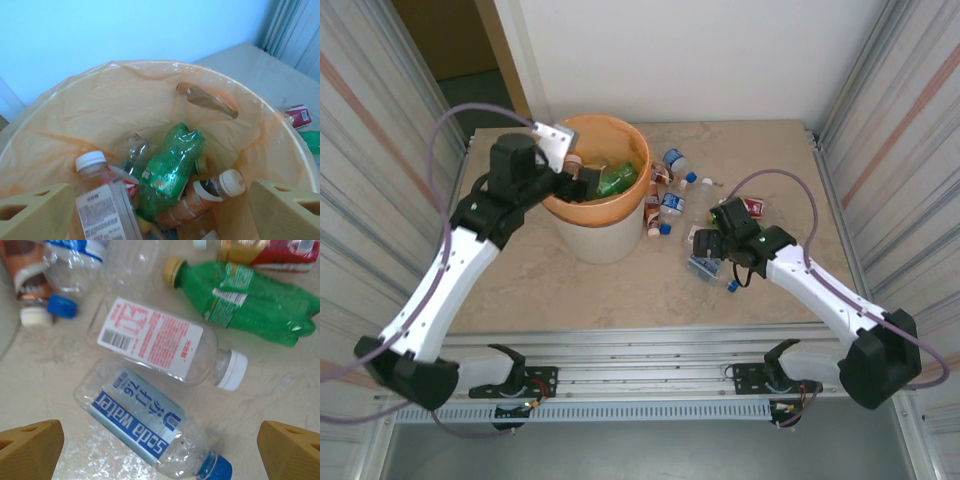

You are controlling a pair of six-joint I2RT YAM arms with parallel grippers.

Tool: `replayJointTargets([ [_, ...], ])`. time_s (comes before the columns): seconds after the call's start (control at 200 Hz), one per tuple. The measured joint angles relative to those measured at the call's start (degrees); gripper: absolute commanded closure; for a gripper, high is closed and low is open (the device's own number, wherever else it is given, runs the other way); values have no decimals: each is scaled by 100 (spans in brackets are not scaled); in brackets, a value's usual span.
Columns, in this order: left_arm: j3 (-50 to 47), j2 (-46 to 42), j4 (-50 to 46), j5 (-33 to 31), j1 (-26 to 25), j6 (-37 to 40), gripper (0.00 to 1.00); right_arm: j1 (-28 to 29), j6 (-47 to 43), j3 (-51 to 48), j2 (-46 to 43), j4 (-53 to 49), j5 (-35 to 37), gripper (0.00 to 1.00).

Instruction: Put the plastic bottles in the bin

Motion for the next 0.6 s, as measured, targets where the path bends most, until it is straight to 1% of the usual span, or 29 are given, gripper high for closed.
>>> replayJointTargets([
  [0.125,-859,-743,597,-219,0,-275,8,0,-24,17,225,-118,-203,2],
  [0.26,-1517,-1211,1204,-457,0,-535,8,0,-131,20,431,-212,-396,2],
  [0.436,-2022,-1410,1871,-715,0,-802,7,0,-236,31,835,-343,-514,2],
  [0.601,-2140,-1397,2155,-848,0,-935,7,0,-376,42,1196,-372,-555,2],
])
